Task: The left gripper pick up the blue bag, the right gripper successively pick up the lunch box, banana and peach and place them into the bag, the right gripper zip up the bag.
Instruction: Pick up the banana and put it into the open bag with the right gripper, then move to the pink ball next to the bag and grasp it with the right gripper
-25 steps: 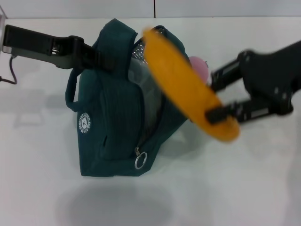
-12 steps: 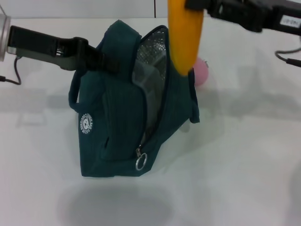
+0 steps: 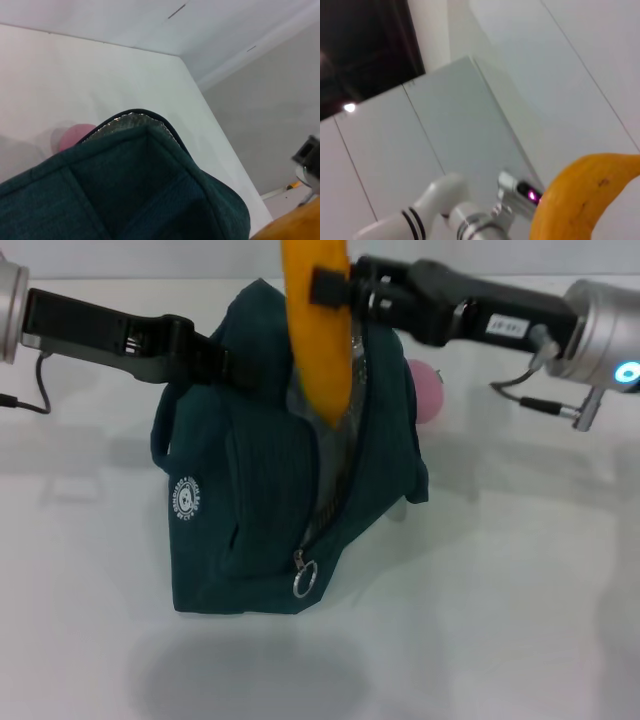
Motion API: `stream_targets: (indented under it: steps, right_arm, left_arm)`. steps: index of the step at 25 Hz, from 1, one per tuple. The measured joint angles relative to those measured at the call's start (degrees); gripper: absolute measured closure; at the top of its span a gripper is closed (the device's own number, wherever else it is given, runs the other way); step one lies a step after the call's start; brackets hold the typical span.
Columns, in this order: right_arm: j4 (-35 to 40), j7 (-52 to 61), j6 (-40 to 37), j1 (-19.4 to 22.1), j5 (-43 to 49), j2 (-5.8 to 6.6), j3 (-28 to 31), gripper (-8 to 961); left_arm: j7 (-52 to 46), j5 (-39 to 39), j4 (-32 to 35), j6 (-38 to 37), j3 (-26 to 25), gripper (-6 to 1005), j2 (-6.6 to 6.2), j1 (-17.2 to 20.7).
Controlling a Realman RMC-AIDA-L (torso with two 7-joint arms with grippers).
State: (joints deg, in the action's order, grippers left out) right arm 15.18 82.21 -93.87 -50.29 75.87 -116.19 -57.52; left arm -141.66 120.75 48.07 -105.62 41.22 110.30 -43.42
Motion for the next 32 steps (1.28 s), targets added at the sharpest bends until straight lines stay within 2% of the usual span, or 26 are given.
stream_targets:
  steps: [9,27,32]
  right_arm:
    - [0.12,-3.39,5.04,1.55,-8.33,0.01,-14.46,406]
    - [1.95,-4.48,5.59,3.87,-8.52,0.00,-16.77,369]
    - [2.97,-4.50,5.27,5.14,-8.96,0.00,-16.47,177]
  left_arm:
    - [0.24,0.01,0.00,0.30,0.00,967,-0.14,0.33]
    - [0.25,-0.01,0.00,0.33,0.00,967,0.00,0.31]
    - [0.24,-0.02,0.01,0.32,0.00,967,0.00,0.31]
